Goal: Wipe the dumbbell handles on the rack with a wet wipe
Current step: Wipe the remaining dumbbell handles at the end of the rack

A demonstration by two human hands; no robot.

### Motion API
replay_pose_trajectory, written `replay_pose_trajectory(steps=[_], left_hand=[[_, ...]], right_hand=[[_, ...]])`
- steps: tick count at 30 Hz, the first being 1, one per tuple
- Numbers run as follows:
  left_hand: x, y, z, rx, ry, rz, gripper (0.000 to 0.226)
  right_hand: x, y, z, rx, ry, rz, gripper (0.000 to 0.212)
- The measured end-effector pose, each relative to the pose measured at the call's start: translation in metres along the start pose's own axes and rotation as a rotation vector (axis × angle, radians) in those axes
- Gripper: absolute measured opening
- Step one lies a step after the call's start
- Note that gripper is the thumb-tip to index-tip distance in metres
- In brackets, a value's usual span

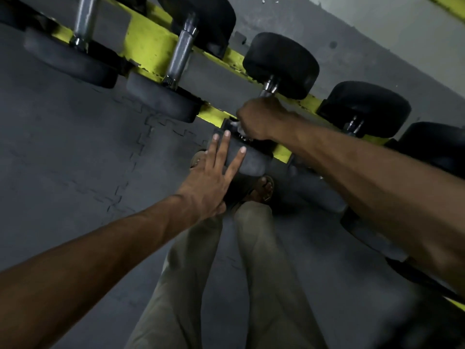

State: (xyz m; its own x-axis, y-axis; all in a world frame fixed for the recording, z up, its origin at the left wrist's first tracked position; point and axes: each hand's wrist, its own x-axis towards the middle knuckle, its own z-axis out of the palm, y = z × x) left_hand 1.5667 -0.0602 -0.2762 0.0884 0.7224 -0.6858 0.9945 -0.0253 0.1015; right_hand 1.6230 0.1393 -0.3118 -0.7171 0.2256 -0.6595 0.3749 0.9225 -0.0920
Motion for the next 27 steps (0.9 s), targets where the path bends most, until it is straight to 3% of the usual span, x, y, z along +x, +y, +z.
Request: replay_pose_trajectory(steps=[2,4,7,10,14,19,24,27], left_hand=[[0.001,0.001,0.002,0.007,0.014,-0.006,0.144],[0.001,0.002,0.004,-0.004,0.025,-0.008,0.145],[0.002,0.002,0.006,-0.034,0.032,-0.015,0.146],[0.004,0.002,0.008,-0.014,0.04,-0.011,0.146],[0.003,0.0,0.009,-0.018,0.038,-0.011,0.144],[0.004,-0.003,0.008,-0.039,0.031,0.009,0.145],[0.003,-0.004,0.007,-0.051,0.028,0.026,0.143],[0.003,-0.005,0.008,-0.057,0.04,0.03,0.142]], right_hand=[[0.011,-0.007,-0.018,-0.112,-0.158,0.079,0.032],[0.013,-0.017,-0.027,-0.047,-0.268,0.091,0.033],[0.003,-0.024,-0.019,0.115,-0.271,0.026,0.026],[-0.009,0.005,-0.011,0.248,-0.111,0.018,0.019],[-0.008,0.026,0.004,0.302,0.327,0.211,0.029],[-0.004,-0.001,0.015,0.291,-0.007,0.006,0.019],[-0.01,-0.006,0.016,0.262,0.232,0.124,0.014],[-0.031,-0.019,0.034,0.393,0.356,0.254,0.012]])
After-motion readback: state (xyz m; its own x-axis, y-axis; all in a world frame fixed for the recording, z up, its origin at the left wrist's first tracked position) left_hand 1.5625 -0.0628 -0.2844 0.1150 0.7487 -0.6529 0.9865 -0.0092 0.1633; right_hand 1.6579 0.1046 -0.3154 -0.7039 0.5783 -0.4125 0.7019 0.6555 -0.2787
